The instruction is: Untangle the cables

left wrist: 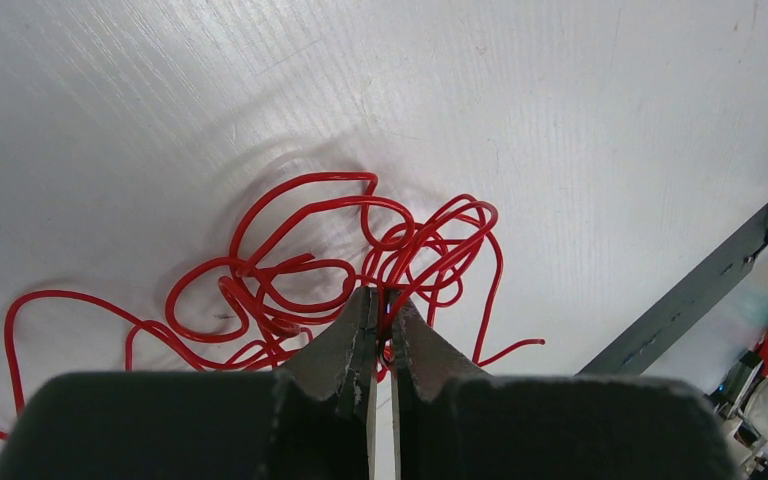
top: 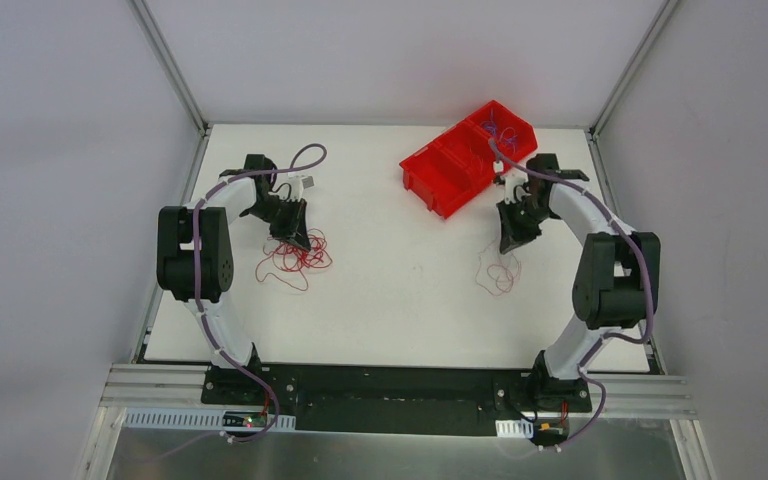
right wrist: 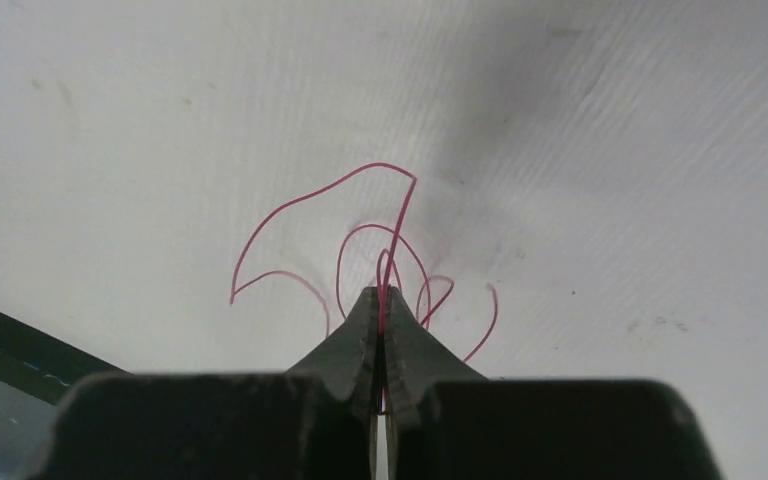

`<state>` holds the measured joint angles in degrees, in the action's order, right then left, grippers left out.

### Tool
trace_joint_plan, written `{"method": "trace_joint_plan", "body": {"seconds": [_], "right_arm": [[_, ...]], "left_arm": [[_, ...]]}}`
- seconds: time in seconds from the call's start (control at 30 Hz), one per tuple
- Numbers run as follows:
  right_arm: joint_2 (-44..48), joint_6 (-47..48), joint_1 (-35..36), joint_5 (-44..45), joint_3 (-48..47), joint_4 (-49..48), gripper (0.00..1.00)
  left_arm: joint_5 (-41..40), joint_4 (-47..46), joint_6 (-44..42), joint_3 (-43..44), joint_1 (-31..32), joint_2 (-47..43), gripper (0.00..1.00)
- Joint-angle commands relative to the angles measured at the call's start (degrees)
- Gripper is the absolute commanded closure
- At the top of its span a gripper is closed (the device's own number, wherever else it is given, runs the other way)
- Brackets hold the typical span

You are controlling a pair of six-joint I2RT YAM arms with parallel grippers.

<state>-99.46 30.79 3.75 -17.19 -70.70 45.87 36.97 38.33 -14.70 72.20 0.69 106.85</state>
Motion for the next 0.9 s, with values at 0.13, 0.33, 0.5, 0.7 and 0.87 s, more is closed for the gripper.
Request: {"method": "trace_joint_plan", "body": {"seconds": [0.13, 0.33, 0.5, 0.7, 0.87], "right_arm": [[6.59, -7.74, 0.06, -6.08, -23.21, -1.17, 1.0], [-3.92, -13.63, 1.09, 0.59, -40.92, -8.92, 1.0], [-16.42, -16.83, 2.18, 5.22, -55.28, -12.66, 1.0], [-24.2, -20.06, 3.04, 11.13, -56.53, -24.15, 1.0], [-28.18, -17.89, 4.65, 13.62, -52.31, -32.35, 1.0]], "left_arm": [[1.11, 1.73, 0.72, 2.1, -0.12, -0.33, 0.95], [1.16, 1.66, 1.78, 4.09, -0.07, 1.61, 0.95], [1.18, 1.66, 3.66, 6.88, 0.01, 3.71, 0.95], [0.98, 1.31, 5.96, 8.55, 0.01, 5.36, 0.95], [0.35, 1.31, 6.46, 8.22, 0.08, 5.29, 0.95]]}}
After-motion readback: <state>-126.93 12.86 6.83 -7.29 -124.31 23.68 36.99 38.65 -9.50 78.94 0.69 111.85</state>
